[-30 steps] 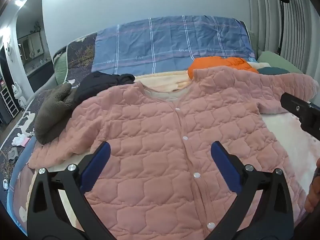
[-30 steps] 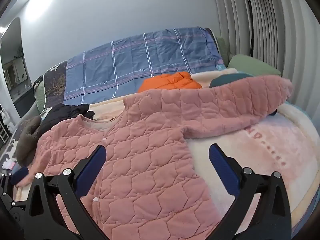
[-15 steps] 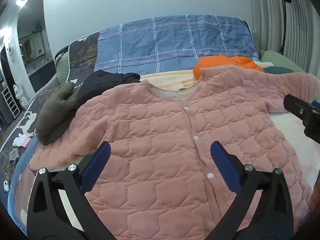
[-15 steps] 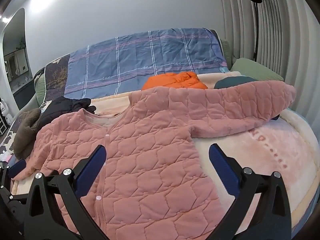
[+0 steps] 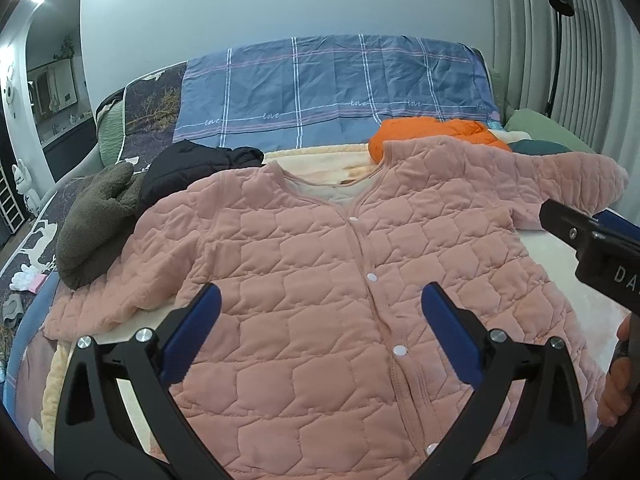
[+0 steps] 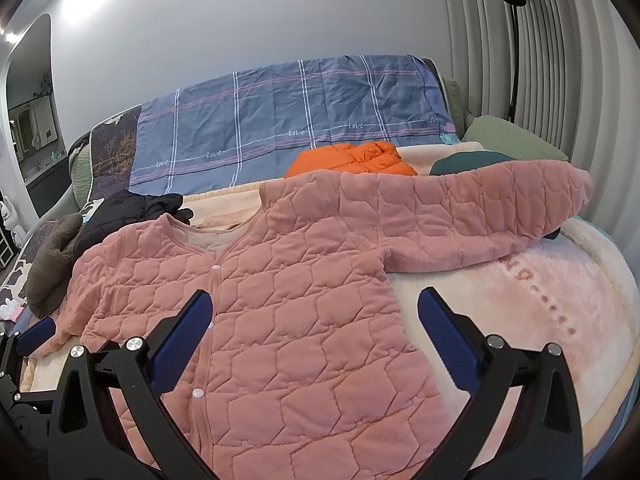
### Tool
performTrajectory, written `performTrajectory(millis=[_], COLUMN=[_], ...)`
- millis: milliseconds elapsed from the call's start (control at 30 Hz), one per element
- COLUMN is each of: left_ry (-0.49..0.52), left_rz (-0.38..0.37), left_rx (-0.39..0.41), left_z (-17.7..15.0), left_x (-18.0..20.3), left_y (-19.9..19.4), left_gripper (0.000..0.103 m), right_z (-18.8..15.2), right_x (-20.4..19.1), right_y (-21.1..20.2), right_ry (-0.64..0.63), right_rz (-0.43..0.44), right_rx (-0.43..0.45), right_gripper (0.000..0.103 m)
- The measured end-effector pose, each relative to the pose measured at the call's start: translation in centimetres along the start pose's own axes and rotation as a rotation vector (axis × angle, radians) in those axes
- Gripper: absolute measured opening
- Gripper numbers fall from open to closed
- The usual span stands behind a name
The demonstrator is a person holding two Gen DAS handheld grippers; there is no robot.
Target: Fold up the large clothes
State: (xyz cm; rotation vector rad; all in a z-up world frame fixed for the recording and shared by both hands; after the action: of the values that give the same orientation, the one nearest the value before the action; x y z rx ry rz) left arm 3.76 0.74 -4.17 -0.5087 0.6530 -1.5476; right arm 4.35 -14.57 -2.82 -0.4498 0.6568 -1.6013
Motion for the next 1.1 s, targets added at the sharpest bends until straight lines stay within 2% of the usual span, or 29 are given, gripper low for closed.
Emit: performTrajectory(millis=[667,900,1100], left_ry=[0.005,0.02,0.018], left_rz=[-0.032,-0.039,-0.035], left_rx=[0.028,0.04,0.039], left_z=[-0.15,-0.09,-0.03], left_x=[0.13,0.48,0.31], left_y=[-0.62,-0.88,-0.9], left_gripper=[0.101,0.101,0.101], right_z=[-0.41,-0.59,-0.53], right_x=[-0.57,-0.36,-0.61], right_y=[0.04,0.74,0.05], right_ry=[-0.035,-0.012,-0.039], right_rz=[0.009,0.022,0.018], right_rx=[0.011,-0.028,0.017], right_gripper=[0.102,0.102,0.102])
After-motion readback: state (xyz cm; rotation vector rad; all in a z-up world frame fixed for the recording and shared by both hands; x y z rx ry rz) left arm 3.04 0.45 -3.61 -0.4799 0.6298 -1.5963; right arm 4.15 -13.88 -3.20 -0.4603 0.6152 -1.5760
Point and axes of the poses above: each gripper's, at about its wrist camera, not at the fingertips, and y roughly the way its jaws point, x to its right, z to its top, the point moved 4 cm from there along y, roughly the way its jaws point, and after that the axes turned 5 degrees about -x, right-handed, at the moved point
